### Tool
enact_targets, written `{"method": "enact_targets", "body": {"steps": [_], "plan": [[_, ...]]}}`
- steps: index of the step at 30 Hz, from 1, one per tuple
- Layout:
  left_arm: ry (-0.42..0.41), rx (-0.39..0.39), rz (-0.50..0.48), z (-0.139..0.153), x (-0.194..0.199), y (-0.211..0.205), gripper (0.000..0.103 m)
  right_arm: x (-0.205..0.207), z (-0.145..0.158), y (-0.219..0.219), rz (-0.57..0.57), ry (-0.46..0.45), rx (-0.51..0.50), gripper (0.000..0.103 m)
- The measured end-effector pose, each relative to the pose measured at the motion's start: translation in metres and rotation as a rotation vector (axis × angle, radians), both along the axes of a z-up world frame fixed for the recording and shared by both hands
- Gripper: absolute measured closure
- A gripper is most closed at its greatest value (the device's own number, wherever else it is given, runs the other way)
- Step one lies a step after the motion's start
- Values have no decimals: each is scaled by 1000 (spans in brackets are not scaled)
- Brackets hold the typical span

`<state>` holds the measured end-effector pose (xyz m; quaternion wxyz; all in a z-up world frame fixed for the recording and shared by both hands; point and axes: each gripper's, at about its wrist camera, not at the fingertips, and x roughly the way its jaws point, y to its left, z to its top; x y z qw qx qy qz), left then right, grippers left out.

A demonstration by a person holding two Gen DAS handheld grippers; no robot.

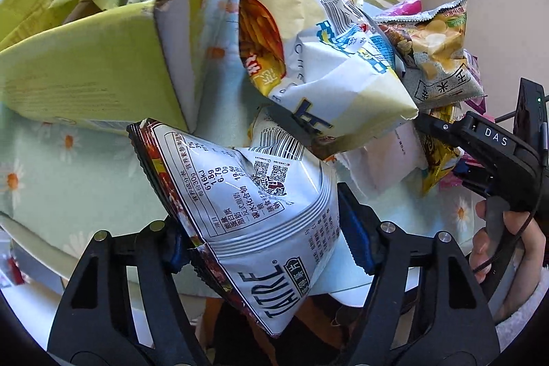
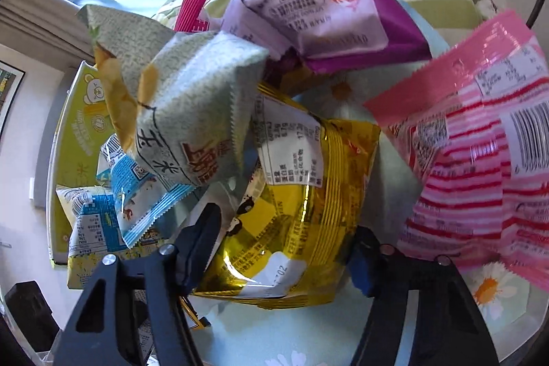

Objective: Organize snacks
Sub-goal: 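Grasp the yellow bag with the right tool while the left tool holds the white bag, then lower the white bag and yellow bag into the box and open both tools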

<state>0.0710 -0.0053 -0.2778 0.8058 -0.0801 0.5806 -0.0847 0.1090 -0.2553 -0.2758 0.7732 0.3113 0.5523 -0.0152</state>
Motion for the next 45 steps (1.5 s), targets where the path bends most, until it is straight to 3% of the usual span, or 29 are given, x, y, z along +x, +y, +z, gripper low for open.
{"method": "enact_targets", "body": {"steps": [7,24,37,45], "plan": [[-12,3,4,9,-6,0,35,-10,3,-5,4,0,-17,56],[-69,26,5,49,-22,-5,35,-57,37,2,85,-59,-14,59],[-223,34,25,137,-45,-4,35,-80,127,4,203,-211,-81,59],[-311,45,94,182,-32,31,35,-57,182,39,306,-330,-138,59]]}}
